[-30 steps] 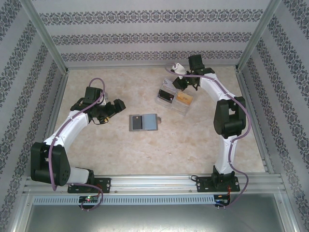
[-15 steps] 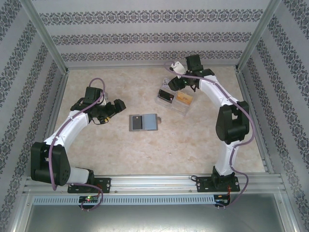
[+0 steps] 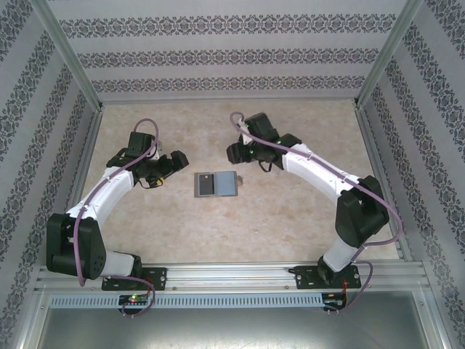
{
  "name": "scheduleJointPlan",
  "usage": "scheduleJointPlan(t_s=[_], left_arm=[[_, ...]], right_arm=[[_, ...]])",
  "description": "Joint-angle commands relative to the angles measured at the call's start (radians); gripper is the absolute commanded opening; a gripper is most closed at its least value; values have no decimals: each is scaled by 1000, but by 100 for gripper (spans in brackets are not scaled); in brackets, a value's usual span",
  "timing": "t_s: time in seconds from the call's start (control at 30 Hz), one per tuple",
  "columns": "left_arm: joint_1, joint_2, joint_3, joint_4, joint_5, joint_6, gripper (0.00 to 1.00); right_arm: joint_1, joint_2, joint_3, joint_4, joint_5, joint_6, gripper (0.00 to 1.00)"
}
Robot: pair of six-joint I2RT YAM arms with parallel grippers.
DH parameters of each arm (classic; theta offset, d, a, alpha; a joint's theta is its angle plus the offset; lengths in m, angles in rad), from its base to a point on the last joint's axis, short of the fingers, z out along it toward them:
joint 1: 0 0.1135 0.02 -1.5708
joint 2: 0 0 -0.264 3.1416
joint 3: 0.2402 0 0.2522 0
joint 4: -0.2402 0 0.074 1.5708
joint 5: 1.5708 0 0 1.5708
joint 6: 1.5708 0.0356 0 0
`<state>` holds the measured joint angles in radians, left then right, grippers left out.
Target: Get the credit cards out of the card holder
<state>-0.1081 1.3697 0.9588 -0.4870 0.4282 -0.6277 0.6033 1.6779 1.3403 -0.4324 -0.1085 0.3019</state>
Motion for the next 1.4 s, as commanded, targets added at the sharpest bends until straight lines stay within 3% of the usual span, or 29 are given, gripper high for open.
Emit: scheduleJointPlan(t_s=[0.0, 0.13, 0.3, 0.5, 0.8, 0.9, 1.23, 1.37], left_arm=[[13, -36, -18, -39, -50, 10, 99], [12, -43, -23, -36, -52, 1, 99], [12, -32, -26, -18, -7, -13, 100], [11, -14, -34, -4, 19, -28, 100], [-27, 67, -33, 78, 92, -49, 99], [-56, 113, -25, 112, 104, -65, 91], [-121, 285, 18, 190, 131, -113, 48], [-140, 341, 43, 206, 139, -115, 36]], right_arm=[[81, 9, -40, 24, 58, 175, 62], [152, 119, -10, 60, -43, 257, 58], [158, 253, 49, 139, -174, 382, 45], [140, 355, 112, 121, -143, 450, 33], [117, 400, 112, 104, -107, 467, 30], [108, 409, 108, 102, -112, 474, 29], [95, 417, 86, 123, -140, 494, 22], [91, 425, 83, 128, -144, 498, 22]])
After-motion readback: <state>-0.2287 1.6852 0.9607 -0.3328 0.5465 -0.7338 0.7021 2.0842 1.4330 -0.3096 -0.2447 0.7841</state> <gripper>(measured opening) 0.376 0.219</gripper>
